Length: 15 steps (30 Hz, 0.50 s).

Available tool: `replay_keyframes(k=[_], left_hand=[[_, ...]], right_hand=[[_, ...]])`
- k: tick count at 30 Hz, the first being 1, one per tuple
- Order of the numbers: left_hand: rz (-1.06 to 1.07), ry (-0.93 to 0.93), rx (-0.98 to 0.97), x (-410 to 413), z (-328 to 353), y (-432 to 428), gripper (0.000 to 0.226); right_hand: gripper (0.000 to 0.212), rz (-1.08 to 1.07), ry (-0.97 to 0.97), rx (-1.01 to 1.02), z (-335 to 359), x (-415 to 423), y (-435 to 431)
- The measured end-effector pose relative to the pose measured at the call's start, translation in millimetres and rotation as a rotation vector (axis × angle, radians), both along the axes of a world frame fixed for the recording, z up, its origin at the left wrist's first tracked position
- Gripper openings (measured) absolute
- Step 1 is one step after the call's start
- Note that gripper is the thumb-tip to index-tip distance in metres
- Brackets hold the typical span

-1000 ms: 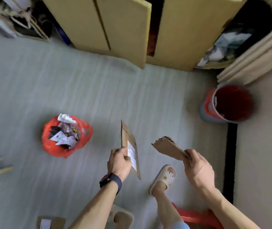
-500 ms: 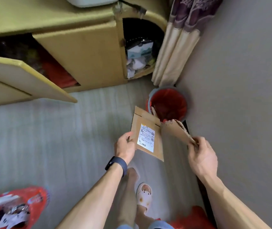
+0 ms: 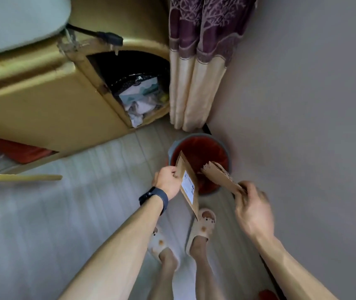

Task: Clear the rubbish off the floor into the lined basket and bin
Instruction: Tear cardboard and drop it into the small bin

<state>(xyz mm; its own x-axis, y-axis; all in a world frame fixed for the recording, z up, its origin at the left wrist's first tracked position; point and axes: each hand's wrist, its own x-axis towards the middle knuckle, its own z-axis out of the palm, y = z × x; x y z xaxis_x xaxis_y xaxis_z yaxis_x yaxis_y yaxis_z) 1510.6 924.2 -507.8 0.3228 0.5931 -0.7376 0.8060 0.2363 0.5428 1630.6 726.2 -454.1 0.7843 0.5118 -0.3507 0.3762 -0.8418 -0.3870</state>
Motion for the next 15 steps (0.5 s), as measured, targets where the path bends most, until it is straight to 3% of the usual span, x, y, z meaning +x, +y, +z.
replay_keyframes(k=[6,10,15], left_hand=[[-0.159,0.193,0.130,32,-42,24,0.042],[-0.306,0.305,0.186,54,-64,37,0.029],[-0.204,0.310,0.221,58,-98,51,0.027]], right_hand=[[0.031,0.214,0.014,-0.152,-45,34,34],[0.032,0.402,0.036,-0.146,-72,56,40],[0.031,0.258,0.120,-0.057,-106,66,62]])
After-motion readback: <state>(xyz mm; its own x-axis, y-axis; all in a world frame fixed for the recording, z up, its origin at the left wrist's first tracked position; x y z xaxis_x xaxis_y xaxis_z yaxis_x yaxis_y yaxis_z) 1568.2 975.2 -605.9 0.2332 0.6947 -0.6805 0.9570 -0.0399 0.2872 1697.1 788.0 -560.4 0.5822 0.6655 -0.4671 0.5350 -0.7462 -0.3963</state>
